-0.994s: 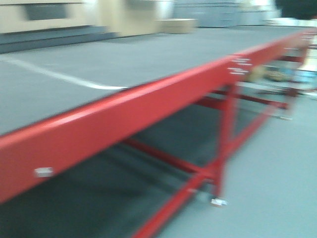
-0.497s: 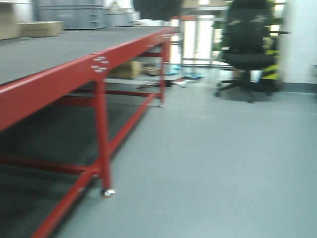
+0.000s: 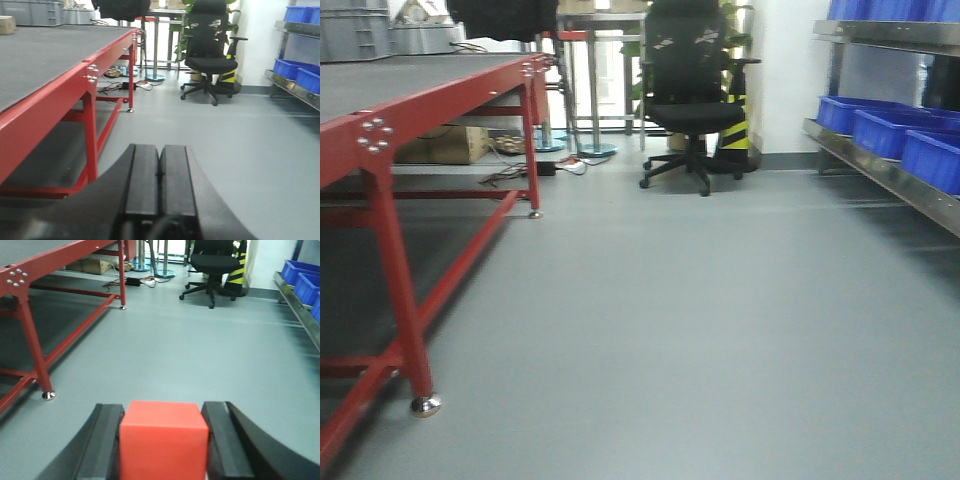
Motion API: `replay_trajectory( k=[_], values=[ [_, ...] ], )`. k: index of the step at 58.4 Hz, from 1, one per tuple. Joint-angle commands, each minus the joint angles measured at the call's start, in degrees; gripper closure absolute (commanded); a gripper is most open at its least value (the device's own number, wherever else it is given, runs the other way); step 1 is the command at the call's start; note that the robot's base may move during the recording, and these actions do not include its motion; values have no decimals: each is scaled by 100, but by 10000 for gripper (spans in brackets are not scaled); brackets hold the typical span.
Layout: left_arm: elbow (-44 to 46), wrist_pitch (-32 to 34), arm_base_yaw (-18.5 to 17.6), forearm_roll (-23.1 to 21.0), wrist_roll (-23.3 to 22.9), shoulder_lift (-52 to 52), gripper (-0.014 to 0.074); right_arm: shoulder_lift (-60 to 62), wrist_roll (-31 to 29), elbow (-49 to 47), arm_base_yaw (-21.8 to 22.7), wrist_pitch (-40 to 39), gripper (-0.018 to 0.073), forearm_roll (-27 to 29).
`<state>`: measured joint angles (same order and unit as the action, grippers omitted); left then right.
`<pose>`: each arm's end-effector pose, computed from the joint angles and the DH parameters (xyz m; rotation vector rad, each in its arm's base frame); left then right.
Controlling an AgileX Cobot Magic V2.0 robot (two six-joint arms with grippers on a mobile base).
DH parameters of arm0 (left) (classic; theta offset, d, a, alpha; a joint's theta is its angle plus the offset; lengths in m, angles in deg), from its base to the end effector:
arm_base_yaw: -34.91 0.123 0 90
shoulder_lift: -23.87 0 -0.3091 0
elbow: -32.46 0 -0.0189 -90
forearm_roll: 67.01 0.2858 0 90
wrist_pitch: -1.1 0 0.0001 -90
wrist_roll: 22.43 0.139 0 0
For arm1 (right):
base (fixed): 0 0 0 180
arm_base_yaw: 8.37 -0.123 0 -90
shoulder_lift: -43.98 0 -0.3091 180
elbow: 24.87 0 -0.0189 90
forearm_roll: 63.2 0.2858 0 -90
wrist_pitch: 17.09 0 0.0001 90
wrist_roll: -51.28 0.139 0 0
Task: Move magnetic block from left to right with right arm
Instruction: 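Hold the red cube in the right gripper while driving away from the table, then keep holding the red cube while turning toward the second carpeted table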
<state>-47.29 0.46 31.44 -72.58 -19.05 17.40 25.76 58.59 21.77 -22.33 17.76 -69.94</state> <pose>0.1154 -0.0072 0.2031 0.0178 1.5164 -0.0799 0.0933 0.0136 0.3351 -0.1354 1.7335 0.1435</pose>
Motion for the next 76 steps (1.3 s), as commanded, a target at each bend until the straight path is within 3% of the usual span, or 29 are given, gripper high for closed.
replay_trajectory(
  k=[1,76],
  values=[
    [-38,523,3,-26,-40,72,722,-65,-53,-146,39,-476,323,-44],
    [-38,523,3,-26,-40,72,722,-65,-53,-141,39,-470,323,-44]
  ],
)
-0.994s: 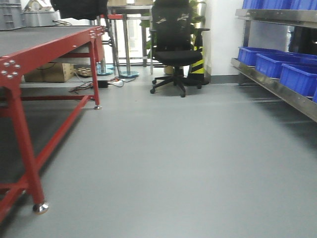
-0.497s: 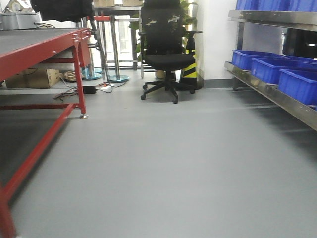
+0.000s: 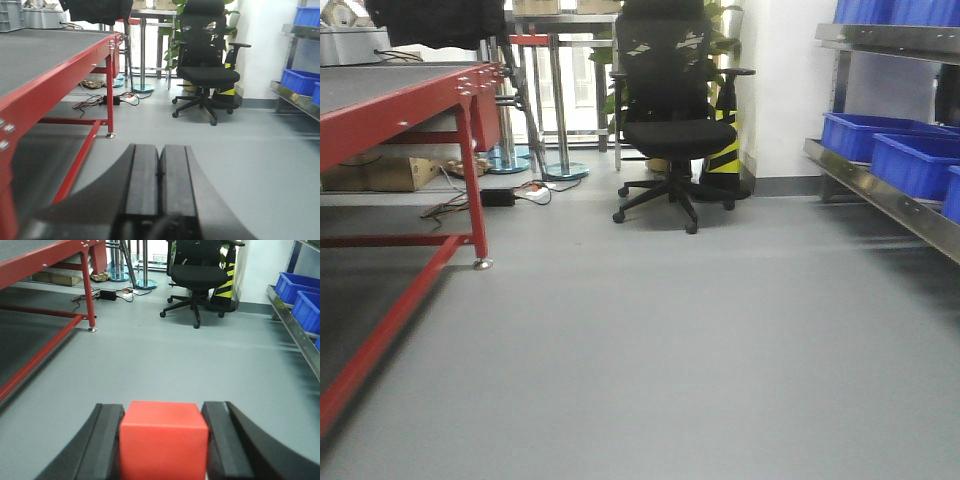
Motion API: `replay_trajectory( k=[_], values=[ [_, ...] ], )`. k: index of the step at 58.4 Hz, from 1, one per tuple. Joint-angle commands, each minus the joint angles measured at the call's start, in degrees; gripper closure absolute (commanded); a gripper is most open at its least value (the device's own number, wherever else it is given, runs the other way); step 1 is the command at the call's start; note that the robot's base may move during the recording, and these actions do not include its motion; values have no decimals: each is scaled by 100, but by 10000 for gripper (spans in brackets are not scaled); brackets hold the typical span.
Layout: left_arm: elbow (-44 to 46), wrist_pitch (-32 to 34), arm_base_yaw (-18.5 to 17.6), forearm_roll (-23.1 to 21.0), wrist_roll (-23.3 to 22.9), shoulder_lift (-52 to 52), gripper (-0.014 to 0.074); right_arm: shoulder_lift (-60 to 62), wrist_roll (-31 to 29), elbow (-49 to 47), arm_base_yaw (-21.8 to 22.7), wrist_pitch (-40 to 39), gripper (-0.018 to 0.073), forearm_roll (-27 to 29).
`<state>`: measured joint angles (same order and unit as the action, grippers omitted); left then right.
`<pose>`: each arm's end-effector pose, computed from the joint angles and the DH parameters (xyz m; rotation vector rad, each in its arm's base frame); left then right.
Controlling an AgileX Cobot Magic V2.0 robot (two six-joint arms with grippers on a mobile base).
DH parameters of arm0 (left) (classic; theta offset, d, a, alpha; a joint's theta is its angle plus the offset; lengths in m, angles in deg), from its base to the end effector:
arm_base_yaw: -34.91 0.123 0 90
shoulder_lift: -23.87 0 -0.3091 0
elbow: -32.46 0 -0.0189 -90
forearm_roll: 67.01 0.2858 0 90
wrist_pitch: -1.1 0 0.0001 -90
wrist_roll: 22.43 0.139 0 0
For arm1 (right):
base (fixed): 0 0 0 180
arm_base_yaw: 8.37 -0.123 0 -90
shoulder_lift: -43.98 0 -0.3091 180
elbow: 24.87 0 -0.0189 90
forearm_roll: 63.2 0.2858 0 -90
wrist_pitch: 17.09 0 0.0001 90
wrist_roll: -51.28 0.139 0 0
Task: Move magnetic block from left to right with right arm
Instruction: 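Keep holding the red cube while turning toward the second carpeted table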
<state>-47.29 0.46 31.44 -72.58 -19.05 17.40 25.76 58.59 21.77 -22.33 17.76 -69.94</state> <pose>0.1154 -0.0072 0.2031 0.0178 1.5164 -0.0799 0.0933 0.0136 0.3351 -0.1354 1.7335 0.1435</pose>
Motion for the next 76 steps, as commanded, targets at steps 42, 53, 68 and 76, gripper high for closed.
replay_trajectory(
  k=[42,53,68,76],
  values=[
    [-38,523,3,-26,-40,49,722,-91,-53,-141,39,-469,323,-44],
    [-38,523,3,-26,-40,49,722,-94,-53,-141,39,-469,323,-44],
    [-38,523,3,-26,-40,49,722,-93,-53,-141,39,-472,323,-44],
    [-38,523,3,-26,-40,49,722,-93,-53,-141,39,-466,323,-44]
  ],
)
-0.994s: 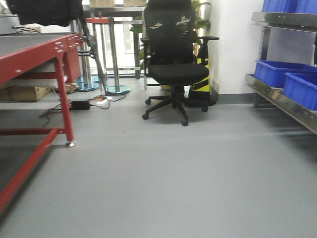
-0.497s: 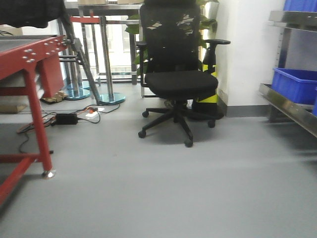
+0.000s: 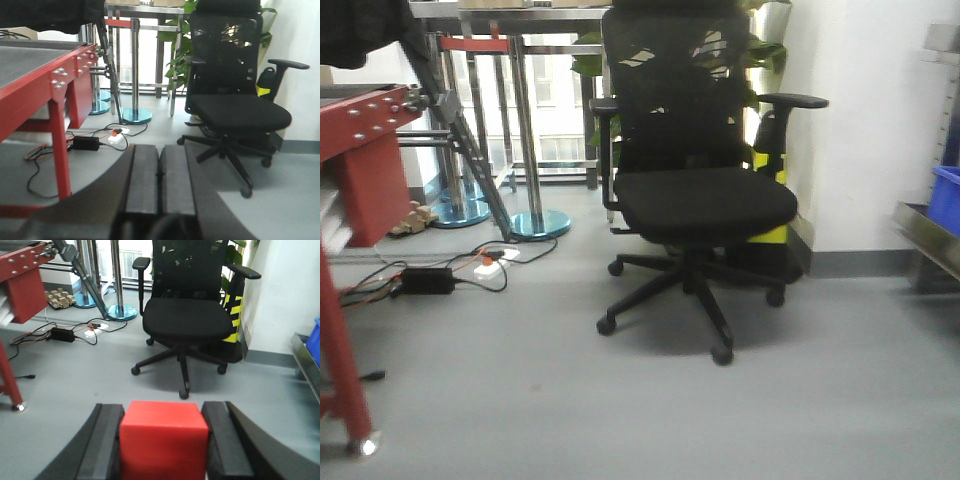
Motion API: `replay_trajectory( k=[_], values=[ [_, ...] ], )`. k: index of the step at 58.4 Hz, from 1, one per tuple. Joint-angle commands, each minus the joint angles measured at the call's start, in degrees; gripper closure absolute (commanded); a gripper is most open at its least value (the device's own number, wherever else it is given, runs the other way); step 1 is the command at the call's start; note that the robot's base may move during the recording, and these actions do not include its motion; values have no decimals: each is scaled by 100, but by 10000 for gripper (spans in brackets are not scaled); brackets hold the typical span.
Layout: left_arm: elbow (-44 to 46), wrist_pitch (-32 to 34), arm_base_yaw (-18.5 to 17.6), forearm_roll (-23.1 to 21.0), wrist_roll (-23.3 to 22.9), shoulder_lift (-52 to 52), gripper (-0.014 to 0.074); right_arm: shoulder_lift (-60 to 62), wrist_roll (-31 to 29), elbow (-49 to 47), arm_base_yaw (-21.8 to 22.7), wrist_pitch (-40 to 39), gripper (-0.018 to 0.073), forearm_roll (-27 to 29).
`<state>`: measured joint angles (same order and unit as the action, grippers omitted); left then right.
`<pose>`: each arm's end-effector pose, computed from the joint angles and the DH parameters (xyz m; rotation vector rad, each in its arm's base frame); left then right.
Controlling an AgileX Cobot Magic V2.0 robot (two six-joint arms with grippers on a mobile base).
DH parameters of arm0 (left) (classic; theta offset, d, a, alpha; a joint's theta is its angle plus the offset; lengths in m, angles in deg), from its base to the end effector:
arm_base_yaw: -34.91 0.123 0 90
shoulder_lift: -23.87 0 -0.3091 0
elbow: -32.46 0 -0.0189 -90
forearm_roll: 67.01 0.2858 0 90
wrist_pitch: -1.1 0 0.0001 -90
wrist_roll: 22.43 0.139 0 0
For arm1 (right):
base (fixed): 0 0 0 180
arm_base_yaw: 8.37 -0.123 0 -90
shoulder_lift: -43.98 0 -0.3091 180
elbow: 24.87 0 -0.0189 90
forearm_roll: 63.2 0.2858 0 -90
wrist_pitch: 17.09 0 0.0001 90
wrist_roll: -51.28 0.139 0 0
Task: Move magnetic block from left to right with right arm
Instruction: 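Keep holding the red cube while turning toward the second carpeted table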
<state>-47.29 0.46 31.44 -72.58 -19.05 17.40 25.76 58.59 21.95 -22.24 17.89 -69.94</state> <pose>0.1154 -0.0072 0.2031 0.0178 1.5164 -0.0799 0.0937 0.0135 0.3336 -0.1345 1.7389 0.1416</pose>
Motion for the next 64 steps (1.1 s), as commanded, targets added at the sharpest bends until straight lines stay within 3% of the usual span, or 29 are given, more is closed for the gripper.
replay_trajectory(
  k=[1,64],
  values=[
    [-38,523,3,-26,-40,49,722,-93,-53,-159,30,-480,323,-44],
    [-38,523,3,-26,-40,49,722,-93,-53,-159,30,-480,323,-44]
  ],
)
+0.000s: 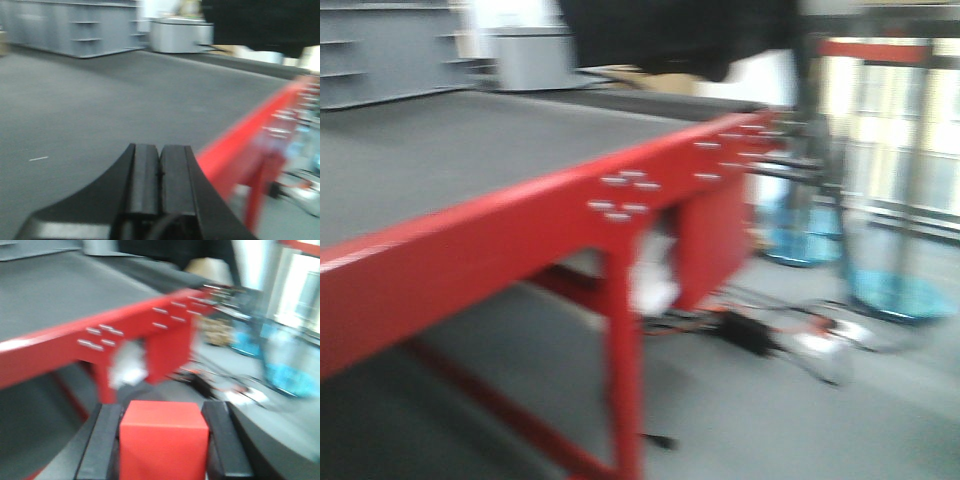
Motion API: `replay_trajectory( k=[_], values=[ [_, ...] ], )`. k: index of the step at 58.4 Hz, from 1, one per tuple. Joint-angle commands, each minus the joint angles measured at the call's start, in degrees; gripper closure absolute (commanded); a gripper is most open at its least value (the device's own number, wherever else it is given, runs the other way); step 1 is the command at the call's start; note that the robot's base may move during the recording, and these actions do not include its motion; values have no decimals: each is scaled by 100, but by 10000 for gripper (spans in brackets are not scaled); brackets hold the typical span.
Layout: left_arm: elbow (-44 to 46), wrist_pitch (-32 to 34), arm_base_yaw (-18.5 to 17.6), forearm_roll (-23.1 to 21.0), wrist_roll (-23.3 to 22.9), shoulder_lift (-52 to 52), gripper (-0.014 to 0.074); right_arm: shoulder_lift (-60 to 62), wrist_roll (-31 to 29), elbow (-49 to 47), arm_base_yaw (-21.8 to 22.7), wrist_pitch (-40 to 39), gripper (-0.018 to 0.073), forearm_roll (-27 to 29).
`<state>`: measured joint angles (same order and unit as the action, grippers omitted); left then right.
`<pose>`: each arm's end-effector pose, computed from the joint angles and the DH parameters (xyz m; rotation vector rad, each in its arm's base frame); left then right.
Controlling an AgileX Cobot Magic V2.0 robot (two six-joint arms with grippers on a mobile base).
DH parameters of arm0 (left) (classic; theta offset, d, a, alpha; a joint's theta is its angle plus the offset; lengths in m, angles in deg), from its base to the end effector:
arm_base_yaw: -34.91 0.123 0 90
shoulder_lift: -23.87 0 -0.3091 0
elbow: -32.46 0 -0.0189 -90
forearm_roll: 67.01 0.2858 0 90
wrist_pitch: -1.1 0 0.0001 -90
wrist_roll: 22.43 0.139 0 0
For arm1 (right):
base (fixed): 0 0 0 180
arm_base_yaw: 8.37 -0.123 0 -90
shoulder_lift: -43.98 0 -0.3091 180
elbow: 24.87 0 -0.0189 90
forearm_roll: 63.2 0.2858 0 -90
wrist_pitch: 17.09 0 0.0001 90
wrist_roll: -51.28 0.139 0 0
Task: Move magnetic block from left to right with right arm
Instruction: 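Keep holding the red cube while turning toward the second carpeted table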
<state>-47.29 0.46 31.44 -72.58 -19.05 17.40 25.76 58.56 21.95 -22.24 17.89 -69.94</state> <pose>0.1154 -0.0072 0.2031 0.0178 1.5164 -0.0799 0.0937 0.0135 0.3336 -0.1349 1.7389 0.1412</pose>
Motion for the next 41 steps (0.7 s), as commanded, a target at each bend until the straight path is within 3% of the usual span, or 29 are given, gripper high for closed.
replay_trajectory(
  k=[1,41],
  values=[
    [-38,523,3,-26,-40,49,722,-93,-49,-159,30,-480,323,-44],
    [-38,523,3,-26,-40,49,722,-93,-49,-159,30,-480,323,-44]
  ],
)
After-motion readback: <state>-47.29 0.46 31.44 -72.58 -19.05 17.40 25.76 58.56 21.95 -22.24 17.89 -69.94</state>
